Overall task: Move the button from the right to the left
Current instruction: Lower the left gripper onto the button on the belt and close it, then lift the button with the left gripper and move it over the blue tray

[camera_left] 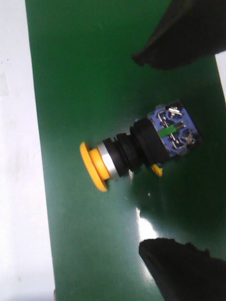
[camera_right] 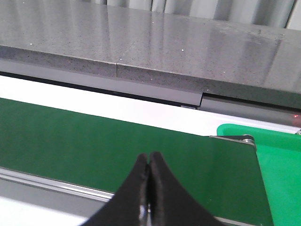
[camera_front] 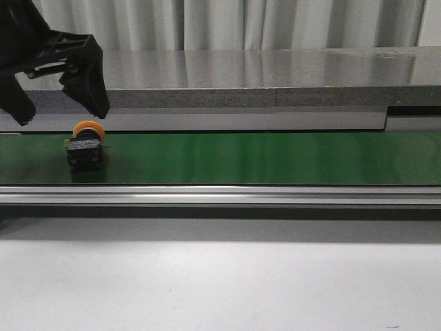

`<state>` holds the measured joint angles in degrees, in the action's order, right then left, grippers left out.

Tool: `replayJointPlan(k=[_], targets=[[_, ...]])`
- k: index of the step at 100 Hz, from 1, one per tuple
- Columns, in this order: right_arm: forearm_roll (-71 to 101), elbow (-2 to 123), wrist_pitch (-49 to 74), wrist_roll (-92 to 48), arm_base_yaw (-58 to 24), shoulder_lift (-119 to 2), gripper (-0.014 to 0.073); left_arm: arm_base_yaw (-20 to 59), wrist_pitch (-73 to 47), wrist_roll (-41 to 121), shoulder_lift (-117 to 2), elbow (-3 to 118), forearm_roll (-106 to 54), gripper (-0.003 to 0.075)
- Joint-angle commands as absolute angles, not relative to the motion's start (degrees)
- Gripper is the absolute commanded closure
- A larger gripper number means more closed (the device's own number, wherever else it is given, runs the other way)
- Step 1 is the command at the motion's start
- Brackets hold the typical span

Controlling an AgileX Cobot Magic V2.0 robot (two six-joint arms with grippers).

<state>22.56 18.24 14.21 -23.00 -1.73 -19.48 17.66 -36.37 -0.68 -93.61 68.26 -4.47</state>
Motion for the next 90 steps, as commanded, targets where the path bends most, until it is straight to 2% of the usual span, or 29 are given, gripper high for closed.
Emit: replayJointPlan(k=[1,26,47,59,78,90], targets=[[23.4,19.83,9.85,-23.43,-1.7,-19.82,0.0661,18.02,-33.8,-1.26,-92.65,70.41,-5.17,0.0033],[23.4,19.83,9.85,-23.43,-1.7,-19.82,0.0661,18.02,-35.54,-3.83,-95.05,70.41,-1.9,0.0039],[23.4,19.83,9.85,-23.43,-1.7,-19.82,0.0661,18.02,-36.29,-8.88,-96.55,70.41,4.34,0.0104],[23.4,19.83,9.85,-23.43,-1.7,-19.82,0.0661,17.89,-36.41,-9.01,-97.04,70.41,4.34,0.0195],[23.4,19.83,9.85,-23.43,-1.7,-19.82,0.0661,17.22,-36.96,-9.44,-97.04,70.41,4.34,0.0452],[23.4,19.83,9.85,-23.43,-1.7,-19.82,0.0661,17.22,-37.4,-9.44,-95.82,70.41,4.72,0.0505]])
